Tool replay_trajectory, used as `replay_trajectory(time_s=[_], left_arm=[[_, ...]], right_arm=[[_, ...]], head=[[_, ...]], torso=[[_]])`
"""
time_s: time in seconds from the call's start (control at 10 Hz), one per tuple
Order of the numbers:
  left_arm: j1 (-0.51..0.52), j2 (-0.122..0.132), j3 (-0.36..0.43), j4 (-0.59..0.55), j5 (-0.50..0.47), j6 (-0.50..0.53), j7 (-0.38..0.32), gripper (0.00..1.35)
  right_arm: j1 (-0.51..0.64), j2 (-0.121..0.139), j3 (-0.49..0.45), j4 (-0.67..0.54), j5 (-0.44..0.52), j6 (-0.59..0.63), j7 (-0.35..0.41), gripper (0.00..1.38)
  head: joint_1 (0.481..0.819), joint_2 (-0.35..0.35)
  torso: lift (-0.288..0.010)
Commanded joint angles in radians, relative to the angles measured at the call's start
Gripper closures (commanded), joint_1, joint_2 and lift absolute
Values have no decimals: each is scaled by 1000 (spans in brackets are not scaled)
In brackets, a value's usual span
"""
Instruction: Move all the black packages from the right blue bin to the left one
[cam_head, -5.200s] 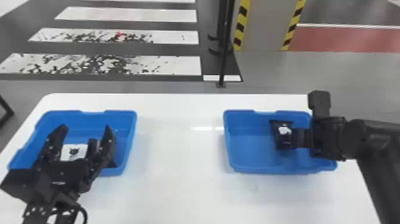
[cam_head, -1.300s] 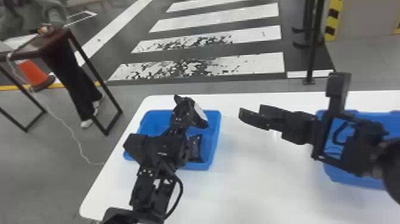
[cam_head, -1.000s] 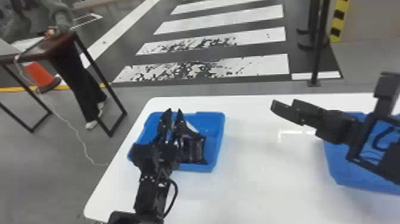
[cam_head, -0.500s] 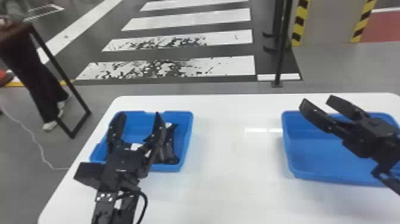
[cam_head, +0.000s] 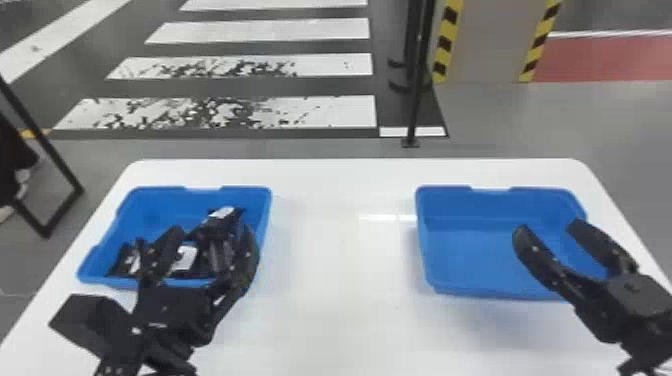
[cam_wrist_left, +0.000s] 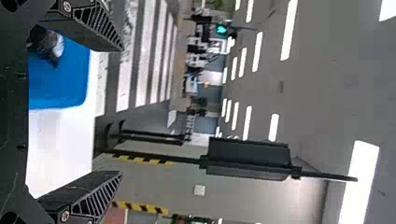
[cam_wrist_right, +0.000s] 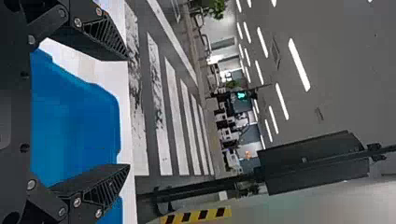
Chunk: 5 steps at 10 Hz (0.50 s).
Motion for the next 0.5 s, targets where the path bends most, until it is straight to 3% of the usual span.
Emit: replay_trajectory(time_s=[0.0,0.2,0.4], left_arm=[[27,4,-40,-28,14,85,11,94],[67,-7,-38,-26,24,43,56,87],[72,-9,-44,-28,22,9,63,85]], right_arm=[[53,13,-18,-45,39,-3,-1,234],[87,32,-18,-75,85,-3,-4,236],[94,32,-18,-97,107,24,-6,239]], head=[[695,-8],[695,-51],[695,-37]], torso=[[-140],[-140],[-140]])
